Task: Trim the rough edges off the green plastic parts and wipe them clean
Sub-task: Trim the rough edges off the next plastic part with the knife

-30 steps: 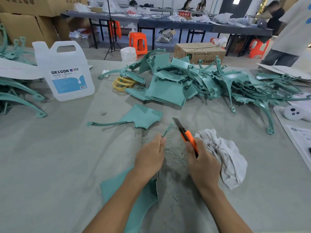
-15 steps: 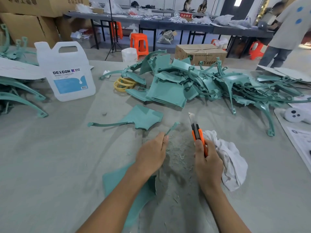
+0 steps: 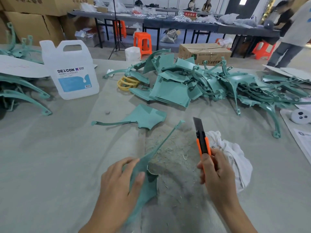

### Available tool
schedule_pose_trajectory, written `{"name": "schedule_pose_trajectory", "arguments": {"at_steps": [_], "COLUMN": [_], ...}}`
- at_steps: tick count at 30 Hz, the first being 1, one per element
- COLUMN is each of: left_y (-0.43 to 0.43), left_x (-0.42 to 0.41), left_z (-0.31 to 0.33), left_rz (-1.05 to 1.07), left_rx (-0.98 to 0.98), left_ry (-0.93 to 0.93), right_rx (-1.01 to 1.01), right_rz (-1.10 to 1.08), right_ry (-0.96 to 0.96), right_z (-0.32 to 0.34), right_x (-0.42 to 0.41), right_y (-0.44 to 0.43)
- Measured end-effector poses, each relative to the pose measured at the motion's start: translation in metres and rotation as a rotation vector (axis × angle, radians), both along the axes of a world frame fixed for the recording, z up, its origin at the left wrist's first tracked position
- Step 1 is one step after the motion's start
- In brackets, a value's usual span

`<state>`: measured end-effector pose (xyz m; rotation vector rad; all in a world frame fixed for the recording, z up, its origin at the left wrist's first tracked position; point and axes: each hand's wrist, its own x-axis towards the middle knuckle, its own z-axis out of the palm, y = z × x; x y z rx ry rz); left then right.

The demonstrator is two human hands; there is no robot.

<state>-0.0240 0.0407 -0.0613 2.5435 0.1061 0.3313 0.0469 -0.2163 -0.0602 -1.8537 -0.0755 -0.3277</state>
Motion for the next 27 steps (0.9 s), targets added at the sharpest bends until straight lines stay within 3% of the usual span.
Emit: {"name": "schedule_pose_trajectory", "arguments": {"at_steps": [3,6,13,20,27], "left_y": [0.006,0.008,0.017,0.016,0.016], "left_x": [-0.024,-0.026,-0.007,-0.008,-0.009], "left_z": [-0.008,-0.012,-0.014,-0.013,-0.014], "left_rz": [0.069,0.051,-0.007,0.004,0.017], "left_rx": [0.111,0.159,0.302,0.245,0.218], "left_ry": [0.14,0.266,0.232,0.2,0.164], "right_rx": [-0.147,-0.457,-0.965,-1.004,-1.075], "right_rz": [0.073,0.222,0.48,0.544,0.436], "right_ry": [0.042,0.04,0.041,0.069,-0.028], "right_z": [0.001,0.008,0.024,0.038,0.035], "right_x": [-0.014,-0.018,0.0,0.017,0.012], "right_y": [-0.001,0.001,0.017,0.016,0.015]}}
